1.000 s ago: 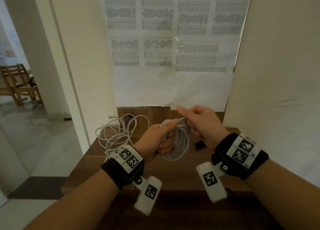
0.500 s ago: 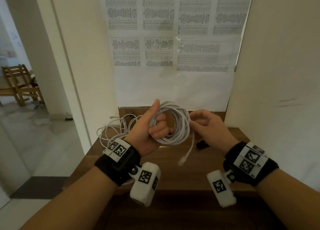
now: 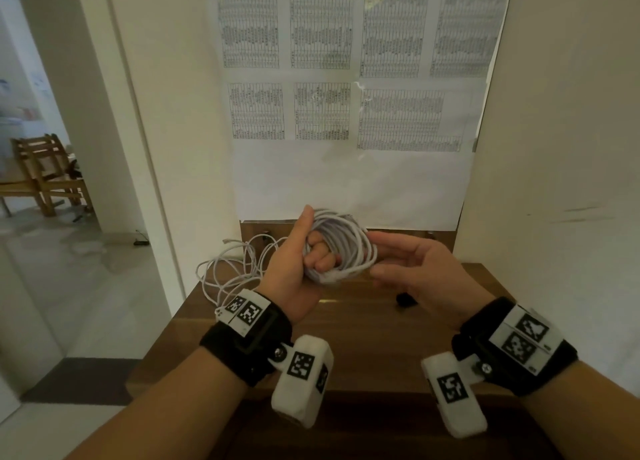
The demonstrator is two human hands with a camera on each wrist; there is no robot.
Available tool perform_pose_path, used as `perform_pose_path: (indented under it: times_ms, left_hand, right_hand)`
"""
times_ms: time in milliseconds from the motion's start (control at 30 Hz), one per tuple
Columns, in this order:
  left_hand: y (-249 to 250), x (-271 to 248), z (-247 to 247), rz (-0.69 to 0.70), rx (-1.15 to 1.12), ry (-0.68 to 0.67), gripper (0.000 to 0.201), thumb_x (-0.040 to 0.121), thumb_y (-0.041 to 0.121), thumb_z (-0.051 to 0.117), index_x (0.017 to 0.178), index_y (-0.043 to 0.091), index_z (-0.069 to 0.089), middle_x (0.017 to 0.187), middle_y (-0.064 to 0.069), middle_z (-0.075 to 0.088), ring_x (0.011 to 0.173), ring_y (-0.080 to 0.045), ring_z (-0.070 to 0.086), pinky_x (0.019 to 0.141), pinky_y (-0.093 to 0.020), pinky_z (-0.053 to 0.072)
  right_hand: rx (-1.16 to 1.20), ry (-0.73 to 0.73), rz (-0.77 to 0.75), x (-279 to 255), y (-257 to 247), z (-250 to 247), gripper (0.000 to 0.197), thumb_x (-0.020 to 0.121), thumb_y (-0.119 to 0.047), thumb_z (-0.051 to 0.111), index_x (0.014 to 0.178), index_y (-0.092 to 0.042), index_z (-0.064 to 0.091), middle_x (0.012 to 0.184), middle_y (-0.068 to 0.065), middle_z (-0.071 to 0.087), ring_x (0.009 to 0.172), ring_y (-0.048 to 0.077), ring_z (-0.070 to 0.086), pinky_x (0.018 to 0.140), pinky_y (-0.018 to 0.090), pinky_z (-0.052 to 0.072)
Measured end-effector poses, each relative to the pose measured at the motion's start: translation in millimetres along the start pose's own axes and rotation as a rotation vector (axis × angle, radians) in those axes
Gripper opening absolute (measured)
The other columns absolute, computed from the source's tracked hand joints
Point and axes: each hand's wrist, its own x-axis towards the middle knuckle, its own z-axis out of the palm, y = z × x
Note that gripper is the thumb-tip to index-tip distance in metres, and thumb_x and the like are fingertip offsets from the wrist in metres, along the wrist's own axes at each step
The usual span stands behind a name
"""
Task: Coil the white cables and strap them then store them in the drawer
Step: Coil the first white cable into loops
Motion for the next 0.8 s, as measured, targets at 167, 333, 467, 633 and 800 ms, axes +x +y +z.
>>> perform_pose_path:
  times_ms: [167, 333, 467, 633, 800]
  left_hand:
    - [-6.5, -0.8, 5.0, -0.008, 0.045, -0.014, 0.054, 0.092, 0.057, 0.057, 0.107, 0.004, 0.058, 0.047, 0.006, 0.032, 0.047, -0.009, 0.038, 0.066, -0.025, 0.038]
    - [-8.4, -5.7, 19.9, 0.043, 0.055, 0.069, 0.051, 0.097, 0.050, 0.049, 0.103, 0.002, 0.066, 0.056, 0.002, 0.054, 0.053, -0.009, 0.057, 0.060, -0.023, 0.055]
    - [-10.1, -5.8, 20.4, 0.057, 0.038, 0.076, 0.051, 0.096, 0.051, 0.048, 0.064, 0.015, 0.063, 0.065, -0.001, 0.053, 0.064, -0.013, 0.059, 0.071, -0.028, 0.057]
    - [-11.6, -8.7, 20.8, 0.013, 0.031, 0.078, 0.056, 0.090, 0.058, 0.049, 0.090, 0.008, 0.074, 0.083, -0.007, 0.069, 0.083, -0.021, 0.068, 0.096, -0.040, 0.052]
    - [-16.4, -2.7, 20.9, 0.027, 0.066, 0.038, 0.041, 0.095, 0.041, 0.056, 0.061, 0.019, 0.052, 0.051, 0.004, 0.036, 0.047, -0.009, 0.035, 0.057, -0.023, 0.037]
  right_hand:
    - [-0.017, 0.228, -0.057, 5.9, 3.0, 10.6, 0.047, 0.067, -0.023, 0.079, 0.110, -0.007, 0.072, 0.094, 0.015, 0.077, 0.076, 0.019, 0.069, 0.066, 0.030, 0.058]
    - [0.078, 0.232, 0.065, 14.8, 14.1, 13.1, 0.031, 0.068, -0.022, 0.084, 0.087, -0.014, 0.062, 0.087, 0.013, 0.063, 0.077, 0.022, 0.060, 0.062, 0.034, 0.047]
    - [0.152, 0.225, 0.087, 16.5, 15.1, 17.5, 0.036, 0.061, -0.028, 0.087, 0.083, -0.012, 0.064, 0.094, 0.017, 0.067, 0.089, 0.031, 0.064, 0.078, 0.043, 0.050]
    - [0.140, 0.175, 0.091, 15.3, 16.4, 22.2, 0.023, 0.079, -0.005, 0.077, 0.075, -0.008, 0.054, 0.086, 0.018, 0.064, 0.082, 0.029, 0.065, 0.071, 0.037, 0.056]
    - [-0.060, 0.134, 0.009, 17.3, 21.4, 27.4, 0.028, 0.076, 0.001, 0.078, 0.079, -0.008, 0.052, 0.085, 0.015, 0.060, 0.079, 0.023, 0.062, 0.070, 0.032, 0.055]
